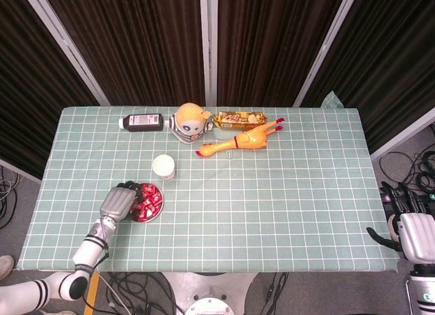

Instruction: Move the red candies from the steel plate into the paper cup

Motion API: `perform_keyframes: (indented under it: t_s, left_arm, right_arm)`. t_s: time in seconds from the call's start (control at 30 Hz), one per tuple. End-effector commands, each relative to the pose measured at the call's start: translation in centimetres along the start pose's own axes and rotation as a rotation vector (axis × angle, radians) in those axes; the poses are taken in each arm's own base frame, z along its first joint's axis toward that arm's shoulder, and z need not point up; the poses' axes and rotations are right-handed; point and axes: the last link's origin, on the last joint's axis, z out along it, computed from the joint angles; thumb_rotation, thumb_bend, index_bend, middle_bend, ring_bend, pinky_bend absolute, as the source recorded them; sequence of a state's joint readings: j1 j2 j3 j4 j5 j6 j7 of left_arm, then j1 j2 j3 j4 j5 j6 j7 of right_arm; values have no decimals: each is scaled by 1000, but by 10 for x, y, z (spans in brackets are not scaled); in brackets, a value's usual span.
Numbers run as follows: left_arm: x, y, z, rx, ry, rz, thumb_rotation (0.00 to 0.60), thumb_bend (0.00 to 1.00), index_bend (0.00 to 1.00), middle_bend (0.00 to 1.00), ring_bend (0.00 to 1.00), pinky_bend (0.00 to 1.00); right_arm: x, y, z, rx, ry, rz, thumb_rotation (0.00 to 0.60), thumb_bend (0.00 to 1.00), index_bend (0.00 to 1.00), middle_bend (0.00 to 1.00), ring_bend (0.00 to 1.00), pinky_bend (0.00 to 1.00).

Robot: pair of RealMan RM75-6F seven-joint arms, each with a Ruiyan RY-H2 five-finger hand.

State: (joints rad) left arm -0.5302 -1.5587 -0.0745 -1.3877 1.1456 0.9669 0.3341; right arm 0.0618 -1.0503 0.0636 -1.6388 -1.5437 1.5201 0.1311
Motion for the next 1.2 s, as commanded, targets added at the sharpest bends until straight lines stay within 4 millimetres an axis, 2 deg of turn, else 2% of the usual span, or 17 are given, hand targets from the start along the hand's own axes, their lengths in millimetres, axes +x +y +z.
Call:
perform_keyframes:
  t_s: [0.03, 0.13, 0.3, 0.43, 0.57, 0.73, 0.97, 1.03, 1.13, 1.2]
  left_arm:
    - [2, -1, 0, -2, 21, -14, 600, 416, 611, 347, 200, 265]
    - [11, -2, -2, -12, 54, -35, 600, 418, 616, 348, 200, 265]
    - [49, 3, 3, -63, 180, -68, 600, 418, 615, 348, 200, 265]
    - [79, 15, 21, -108, 255, -59, 600, 418, 612, 348, 200, 265]
    - [98, 32, 44, -151, 270, -47, 600, 418, 611, 348, 200, 265]
    - [101, 46, 71, -158, 230, -15, 600, 418, 610, 348, 200, 265]
    - [93, 53, 85, -136, 190, 30, 600, 416, 596, 346, 200, 265]
    - [90, 52, 87, -125, 171, 37, 600, 415, 546, 339, 200, 265]
    - [90, 51, 85, -117, 161, 40, 600, 414, 388, 327, 200, 265]
    - [90, 50, 81, -112, 172, 34, 600, 414, 333, 325, 200, 265]
  right_arm:
    - [0, -1, 0, 2, 0, 0, 600, 78, 41, 192, 9, 102]
    - [1, -2, -1, 5, 2, 0, 600, 78, 41, 192, 9, 102]
    - [2, -2, 0, 9, 4, 0, 600, 78, 41, 192, 9, 102]
    - [1, 0, 0, 6, 2, 2, 600, 78, 41, 192, 9, 102]
    - [2, 1, -1, 4, 4, 4, 600, 79, 41, 192, 9, 102]
    - [1, 2, -1, 1, 2, 11, 600, 79, 41, 192, 9, 102]
    - [1, 5, 0, -5, -2, 12, 600, 80, 41, 193, 9, 102]
    - [1, 5, 0, -5, -1, 13, 600, 80, 41, 193, 9, 102]
    - [1, 7, 0, -10, 0, 13, 600, 81, 41, 194, 9, 102]
    - [0, 7, 1, -12, -3, 16, 600, 81, 41, 195, 9, 102]
